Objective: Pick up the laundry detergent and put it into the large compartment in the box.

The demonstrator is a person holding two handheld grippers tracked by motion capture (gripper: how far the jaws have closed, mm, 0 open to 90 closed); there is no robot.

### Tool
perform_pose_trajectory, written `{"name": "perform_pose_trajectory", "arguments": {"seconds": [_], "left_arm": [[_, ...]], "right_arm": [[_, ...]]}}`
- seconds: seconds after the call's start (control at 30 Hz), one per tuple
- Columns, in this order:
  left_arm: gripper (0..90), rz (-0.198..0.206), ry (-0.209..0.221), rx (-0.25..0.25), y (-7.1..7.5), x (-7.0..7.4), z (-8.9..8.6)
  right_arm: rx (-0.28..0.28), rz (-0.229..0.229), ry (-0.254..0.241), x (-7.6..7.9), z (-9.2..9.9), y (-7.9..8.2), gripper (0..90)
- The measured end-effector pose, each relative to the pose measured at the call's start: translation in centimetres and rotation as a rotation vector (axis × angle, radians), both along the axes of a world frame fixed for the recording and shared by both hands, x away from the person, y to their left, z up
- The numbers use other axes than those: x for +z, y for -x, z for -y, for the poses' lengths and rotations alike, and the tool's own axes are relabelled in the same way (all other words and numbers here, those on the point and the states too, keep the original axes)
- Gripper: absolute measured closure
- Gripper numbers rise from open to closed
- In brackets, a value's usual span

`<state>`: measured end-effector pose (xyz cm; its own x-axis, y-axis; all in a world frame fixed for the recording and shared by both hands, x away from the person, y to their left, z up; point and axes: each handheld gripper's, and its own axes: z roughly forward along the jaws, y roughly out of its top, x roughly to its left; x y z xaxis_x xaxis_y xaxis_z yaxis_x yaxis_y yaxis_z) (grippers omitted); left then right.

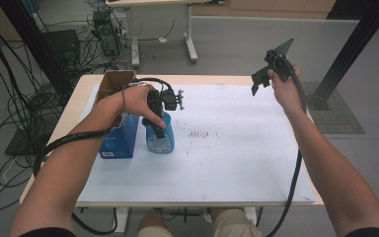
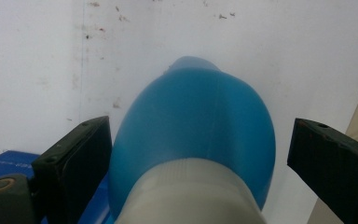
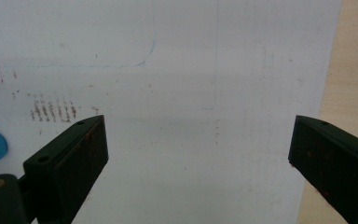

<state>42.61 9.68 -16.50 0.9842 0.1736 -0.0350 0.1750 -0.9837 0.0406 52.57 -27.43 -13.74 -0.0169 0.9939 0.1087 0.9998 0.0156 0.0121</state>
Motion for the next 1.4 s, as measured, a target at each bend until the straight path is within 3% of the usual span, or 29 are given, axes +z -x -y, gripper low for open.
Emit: {"name": "perform_pose_trajectory", "arguments": {"seconds": [1.4], "left_arm": [[7.5, 0.028, 0.008, -0.004, 0.42, 0.64, -0.04]], "right_arm": [[0.006, -0.002, -0.002, -0.08, -0.20, -0.13, 4.5]]}}
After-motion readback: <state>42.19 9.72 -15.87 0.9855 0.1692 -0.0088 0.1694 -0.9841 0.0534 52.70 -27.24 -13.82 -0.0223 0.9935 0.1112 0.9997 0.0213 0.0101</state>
